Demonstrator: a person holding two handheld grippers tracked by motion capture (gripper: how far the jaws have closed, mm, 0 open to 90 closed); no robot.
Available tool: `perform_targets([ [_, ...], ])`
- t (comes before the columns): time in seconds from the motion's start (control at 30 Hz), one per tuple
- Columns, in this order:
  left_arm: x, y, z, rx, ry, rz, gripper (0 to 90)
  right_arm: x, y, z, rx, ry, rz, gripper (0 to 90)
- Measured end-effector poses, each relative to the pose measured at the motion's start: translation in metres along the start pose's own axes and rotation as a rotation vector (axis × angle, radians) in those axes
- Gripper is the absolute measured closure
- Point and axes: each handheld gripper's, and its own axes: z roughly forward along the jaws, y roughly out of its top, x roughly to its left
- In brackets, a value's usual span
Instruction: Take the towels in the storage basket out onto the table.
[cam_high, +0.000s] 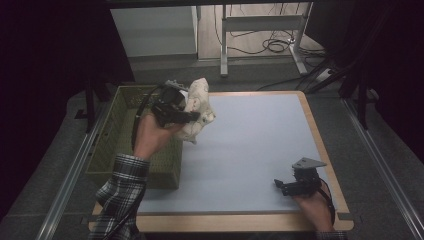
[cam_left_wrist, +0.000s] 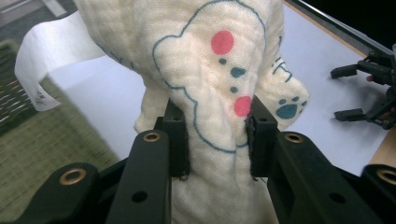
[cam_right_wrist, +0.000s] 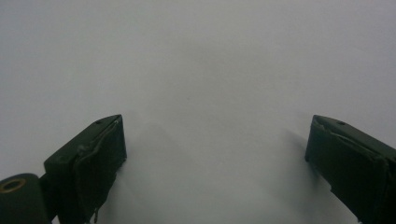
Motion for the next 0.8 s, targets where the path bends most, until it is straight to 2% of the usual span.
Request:
perform_targets([
  [0.23,-0.02,0.007,0.037,0.017,-0.046,0.019,68.2,0.0,0.0,0.0,0.001,0.002,0.001,5.3],
  [0.27,-0.02,0.007,0.037,0.017,-0.046,0.019,68.1,0.0,0.0,0.0,0.001,0.002,0.001,5.3],
  [0.3,-0.027,0.008,0.051,0.023,-0.06,0.021,68.0,0.0,0.0,0.0,0.001,0.002,0.001,5.3],
  [0.33,-0.027,0.008,0.051,0.023,-0.06,0.021,68.0,0.0,0.0,0.0,0.001,0.002,0.001,5.3],
  [0.4,-0.036,0.007,0.068,0.034,-0.075,0.032,67.9,0.0,0.0,0.0,0.001,0.002,0.001,5.3],
  [0.43,-0.036,0.007,0.068,0.034,-0.075,0.032,67.9,0.0,0.0,0.0,0.001,0.002,0.001,5.3],
  [0.47,-0.04,0.006,0.08,0.045,-0.092,0.035,67.8,0.0,0.0,0.0,0.001,0.002,0.001,5.3],
  [0.57,-0.045,0.005,0.092,0.055,-0.091,0.044,67.6,0.0,0.0,0.0,0.001,0.002,-0.001,5.3],
  [0.6,-0.048,0.003,0.104,0.057,-0.103,0.039,67.5,0.0,0.0,0.0,0.001,0.001,-0.001,5.3],
  [0.63,-0.048,0.003,0.104,0.057,-0.103,0.039,67.4,0.0,0.0,0.0,0.001,0.001,-0.001,5.3],
  [0.67,-0.051,-0.001,0.117,0.066,-0.102,0.046,67.4,0.0,0.0,0.0,0.001,0.001,-0.001,5.3],
  [0.7,-0.051,-0.001,0.117,0.066,-0.102,0.046,67.4,0.0,0.0,0.0,0.001,0.001,-0.001,5.3],
  [0.73,-0.053,-0.005,0.129,0.08,-0.095,0.055,67.2,0.0,0.0,0.0,0.0,0.001,0.0,5.3],
  [0.8,-0.053,-0.009,0.14,0.083,-0.1,0.048,67.2,0.0,0.0,0.0,0.0,0.0,-0.003,5.3],
])
